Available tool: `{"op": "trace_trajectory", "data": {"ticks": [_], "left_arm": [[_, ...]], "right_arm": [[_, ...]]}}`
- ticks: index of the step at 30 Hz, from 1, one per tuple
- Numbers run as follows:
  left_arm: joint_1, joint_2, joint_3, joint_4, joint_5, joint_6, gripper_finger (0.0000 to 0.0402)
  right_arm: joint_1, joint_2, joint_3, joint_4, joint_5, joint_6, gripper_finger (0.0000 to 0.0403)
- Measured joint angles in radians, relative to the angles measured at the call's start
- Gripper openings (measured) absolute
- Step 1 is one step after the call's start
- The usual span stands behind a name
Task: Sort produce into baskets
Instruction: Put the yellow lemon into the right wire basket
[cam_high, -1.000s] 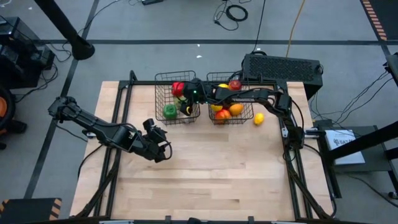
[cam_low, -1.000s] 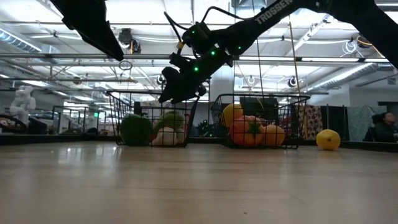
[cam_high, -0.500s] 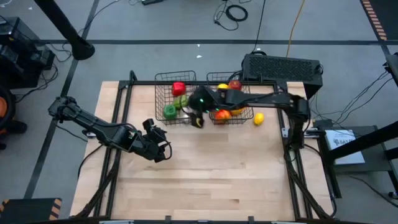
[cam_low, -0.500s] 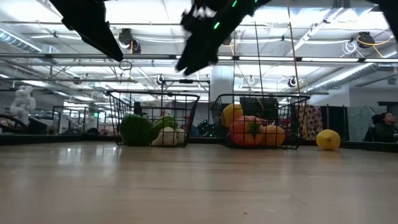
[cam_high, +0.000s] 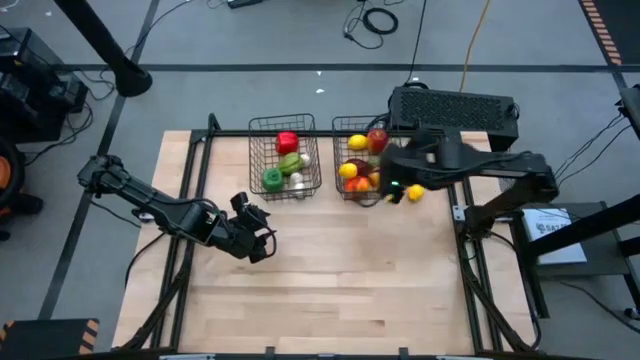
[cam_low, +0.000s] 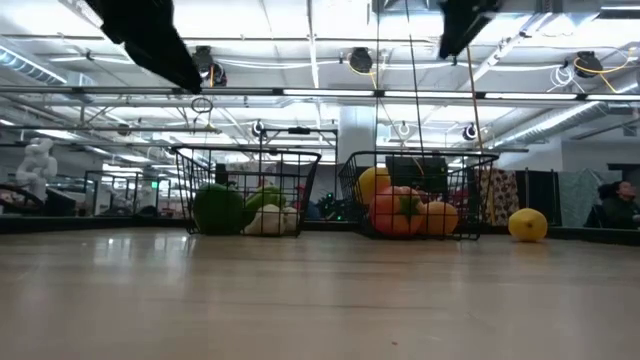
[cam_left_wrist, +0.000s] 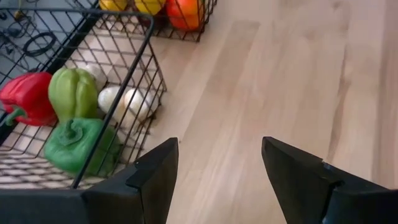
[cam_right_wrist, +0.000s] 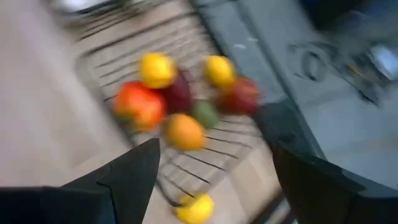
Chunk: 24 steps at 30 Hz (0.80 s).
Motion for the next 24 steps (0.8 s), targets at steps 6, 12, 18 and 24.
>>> {"op": "trace_trajectory", "data": {"ticks": [6,12,18,24], "left_arm": [[0.0,0.0,0.0,0.051,0.0,0.004,0.0237],[0.001,0.0,0.0,0.052,0.0,0.033,0.0237],[0.003,0.0,0.0,0.128,0.0,0.108,0.0237],[0.003,0.0,0.0,0.153,0.0,0.137,0.0237]], "right_arm": [[0.105,-0.118,-0.123,-0.065,0.173,0.28,0.0303],[0.147,-0.211,-0.426,0.083,0.219,0.308,0.0303],[0.151,-0.238,-0.69,0.412,0.18,0.219,0.0303],[0.16,-0.259,-0.839,0.623,0.172,0.248,0.0303]]}}
